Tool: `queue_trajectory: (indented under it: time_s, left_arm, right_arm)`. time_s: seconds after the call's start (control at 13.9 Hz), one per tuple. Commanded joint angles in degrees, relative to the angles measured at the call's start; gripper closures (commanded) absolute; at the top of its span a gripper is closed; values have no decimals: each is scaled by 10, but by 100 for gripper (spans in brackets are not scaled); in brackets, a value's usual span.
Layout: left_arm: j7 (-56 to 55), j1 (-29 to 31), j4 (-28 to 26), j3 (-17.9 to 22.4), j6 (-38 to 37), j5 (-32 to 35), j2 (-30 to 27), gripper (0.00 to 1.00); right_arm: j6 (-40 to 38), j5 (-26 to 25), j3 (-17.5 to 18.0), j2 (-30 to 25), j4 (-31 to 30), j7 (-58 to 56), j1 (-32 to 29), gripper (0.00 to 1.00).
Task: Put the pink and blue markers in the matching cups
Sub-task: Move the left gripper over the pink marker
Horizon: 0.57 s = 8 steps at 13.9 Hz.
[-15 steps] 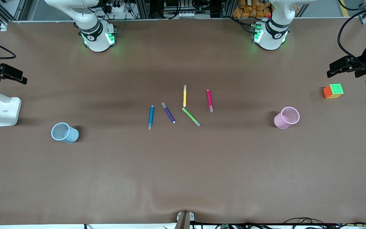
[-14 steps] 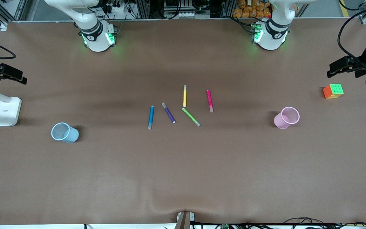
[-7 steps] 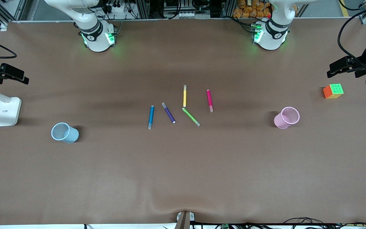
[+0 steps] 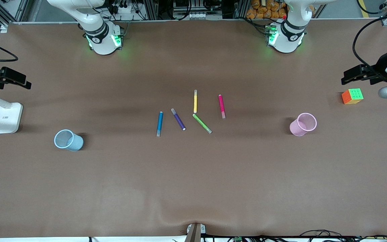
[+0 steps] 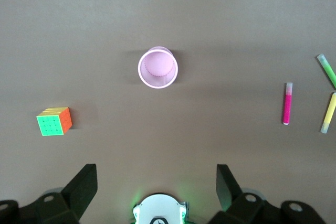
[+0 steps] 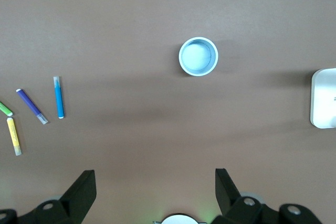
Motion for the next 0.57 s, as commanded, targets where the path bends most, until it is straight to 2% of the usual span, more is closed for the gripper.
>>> queue_trajectory:
  time_s: [0.0, 0.5]
  left_arm:
    - [-16, -6, 2, -21, 1, -5, 20, 0]
    - [-105, -17, 1, -98, 62, -4, 97, 0]
  right_arm:
    - [4, 10, -1, -2, 1, 7, 3, 0]
    - [3, 9, 0, -3, 0, 7, 4, 0]
